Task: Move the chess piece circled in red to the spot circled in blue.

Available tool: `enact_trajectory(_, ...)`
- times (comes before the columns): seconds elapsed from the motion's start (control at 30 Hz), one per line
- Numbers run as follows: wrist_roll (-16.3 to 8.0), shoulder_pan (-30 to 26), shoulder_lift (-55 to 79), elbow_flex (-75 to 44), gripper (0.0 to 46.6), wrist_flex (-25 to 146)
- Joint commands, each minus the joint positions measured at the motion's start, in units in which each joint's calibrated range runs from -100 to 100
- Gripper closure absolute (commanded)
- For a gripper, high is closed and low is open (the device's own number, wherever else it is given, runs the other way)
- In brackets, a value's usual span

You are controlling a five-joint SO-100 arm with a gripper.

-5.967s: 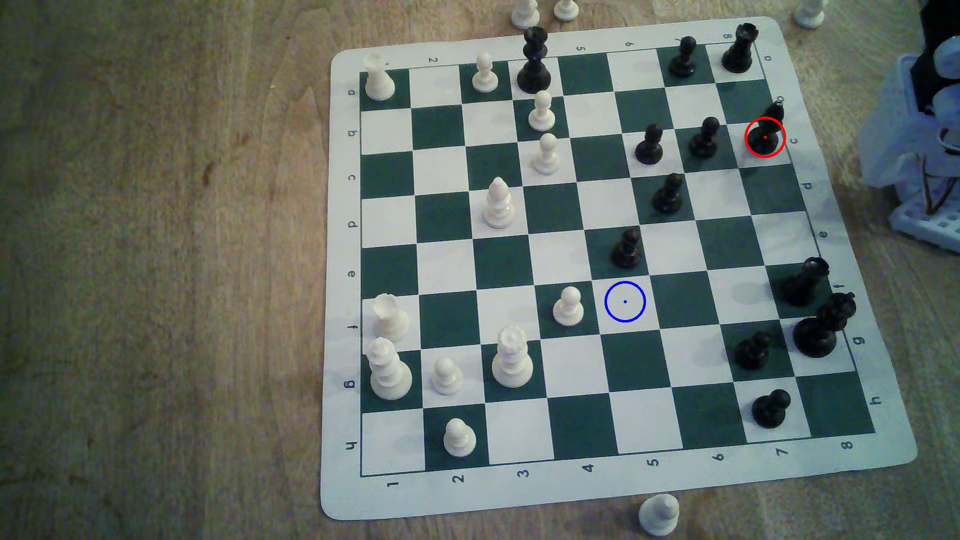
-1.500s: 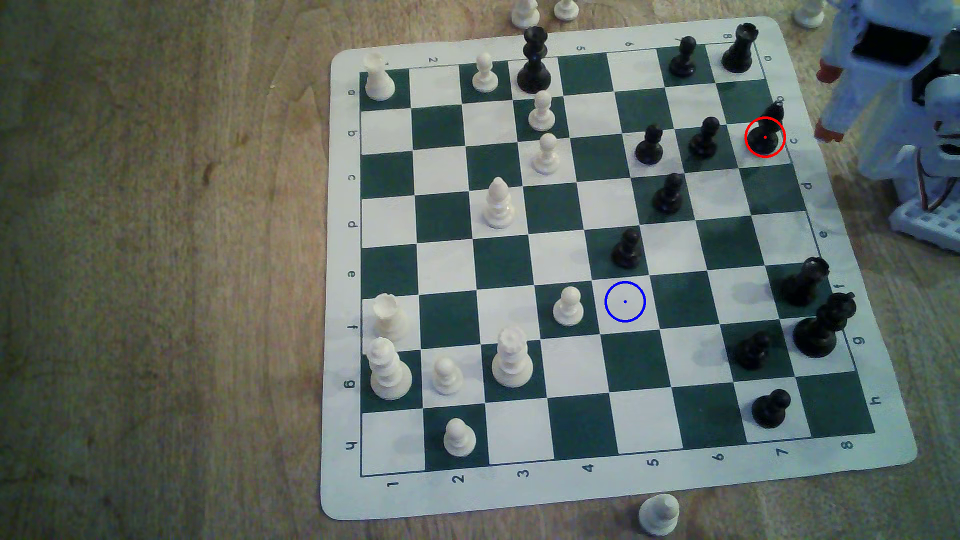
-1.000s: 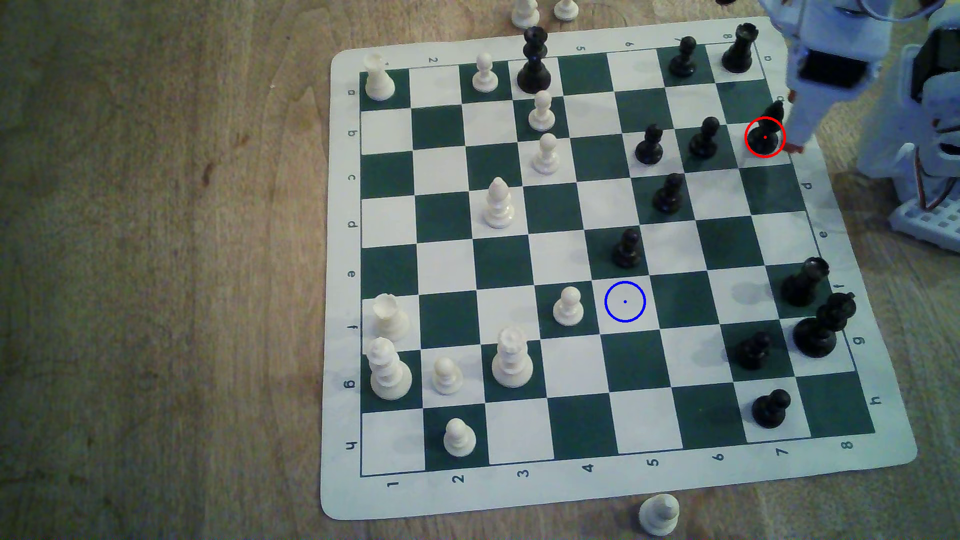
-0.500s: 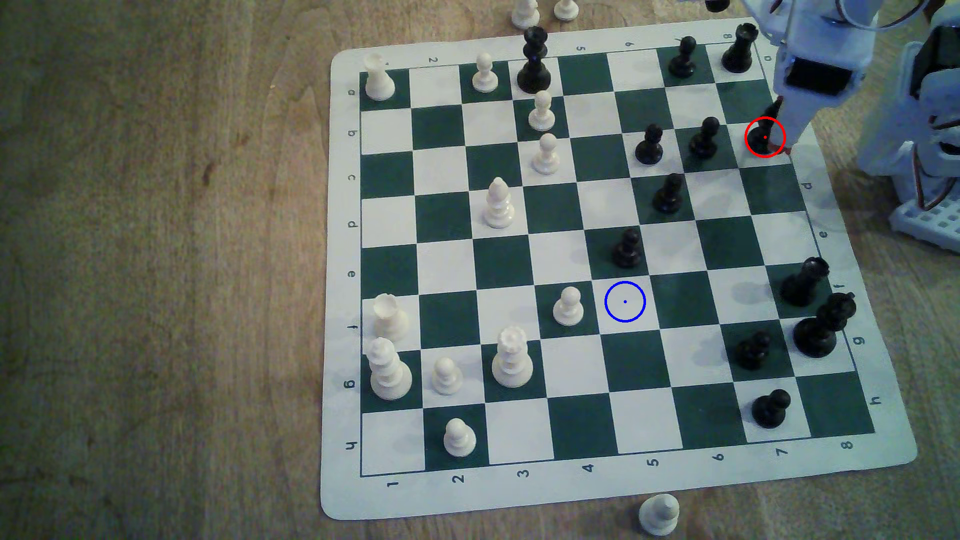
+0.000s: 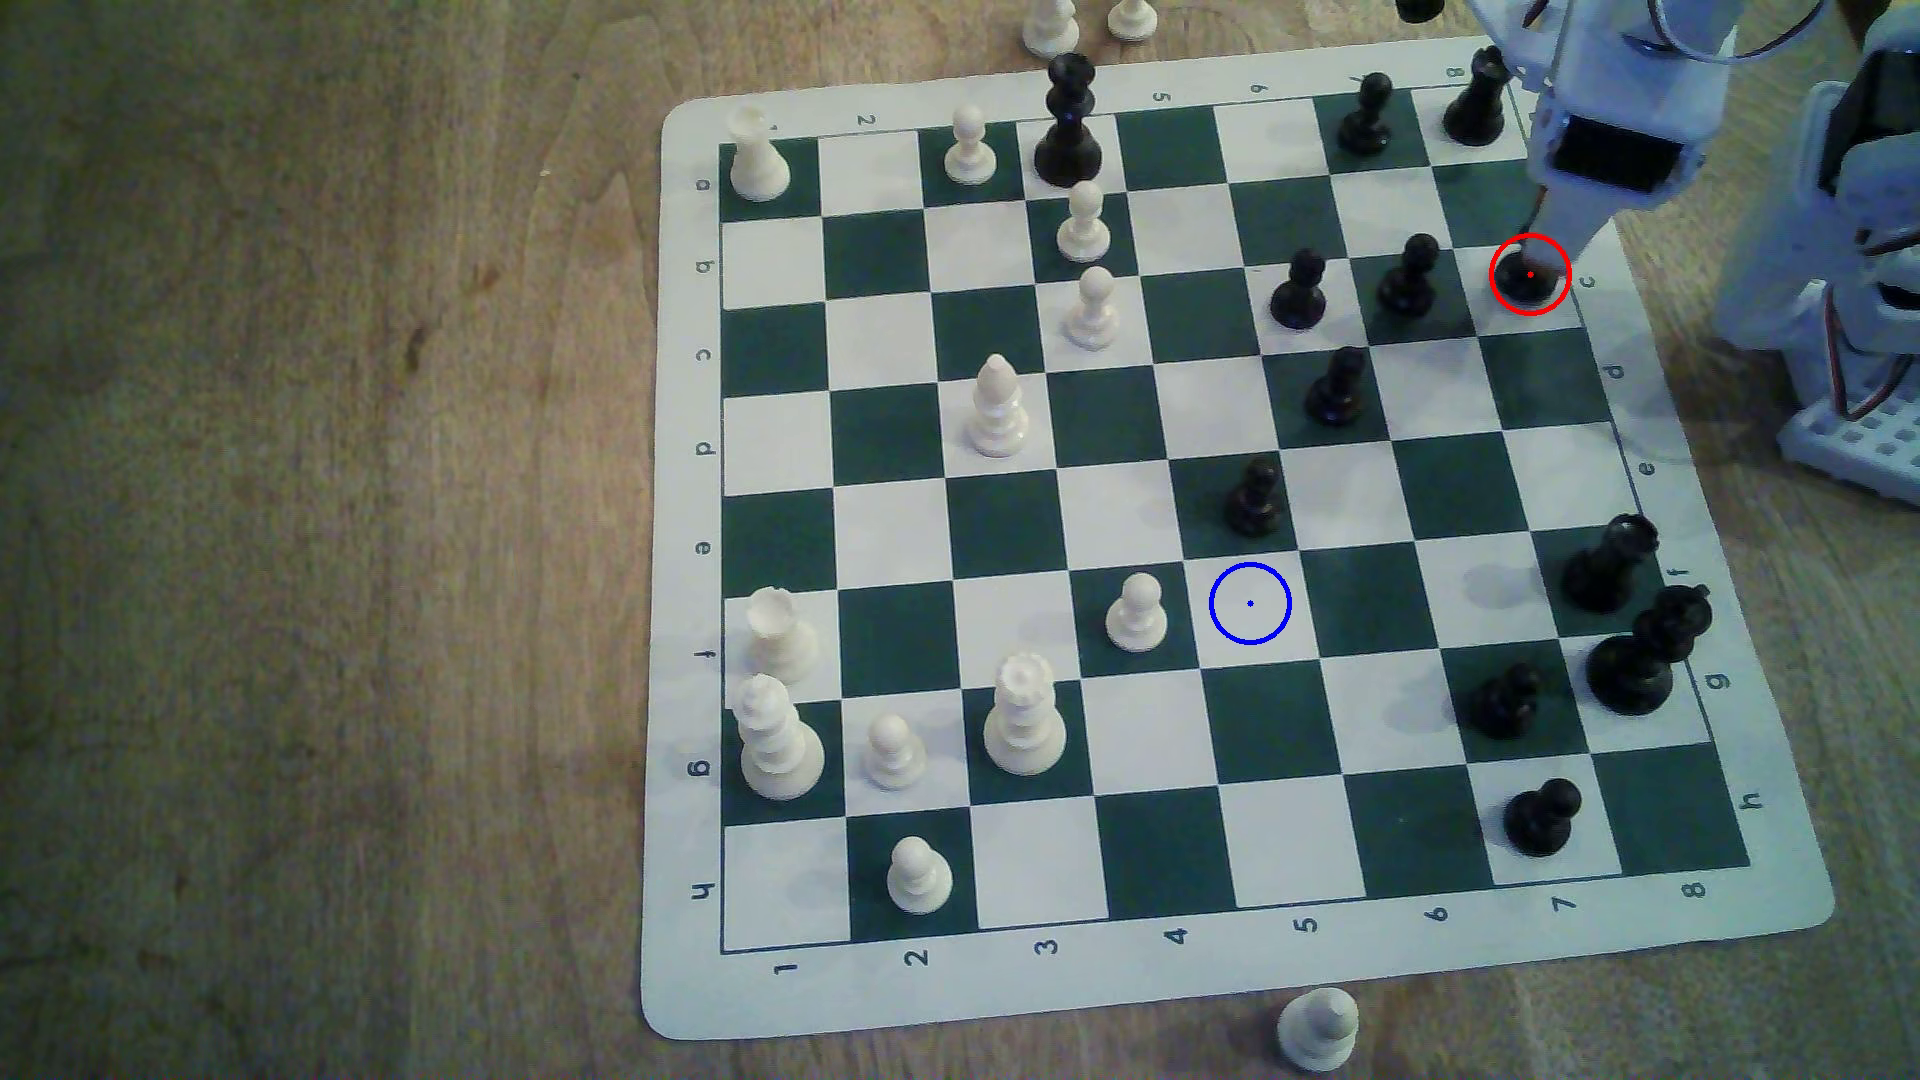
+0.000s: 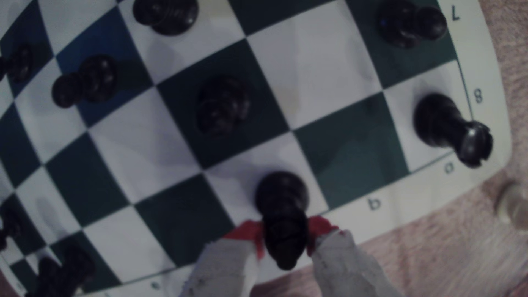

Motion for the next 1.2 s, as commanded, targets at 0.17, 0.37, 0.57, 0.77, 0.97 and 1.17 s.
enact_trajectory(0.17, -0.3, -0.1, 0.1, -0.3, 46.4, -0.7)
enact_trajectory(0.37, -1.9, -1.3, -1.1, -3.1, 46.4, 0.8)
enact_trajectory(0.57, -5.6, -4.4, -2.8, -10.5, 46.4, 5.6)
enact_trajectory(0.77, -7.4, -5.8, -2.9, -22.3, 46.4, 11.2)
enact_trajectory(0.97, -9.3, -8.9, -3.0, -36.8, 46.4, 16.8)
enact_trajectory(1.17, -14.7, -22.4, -0.4, -43.7, 46.4, 14.7)
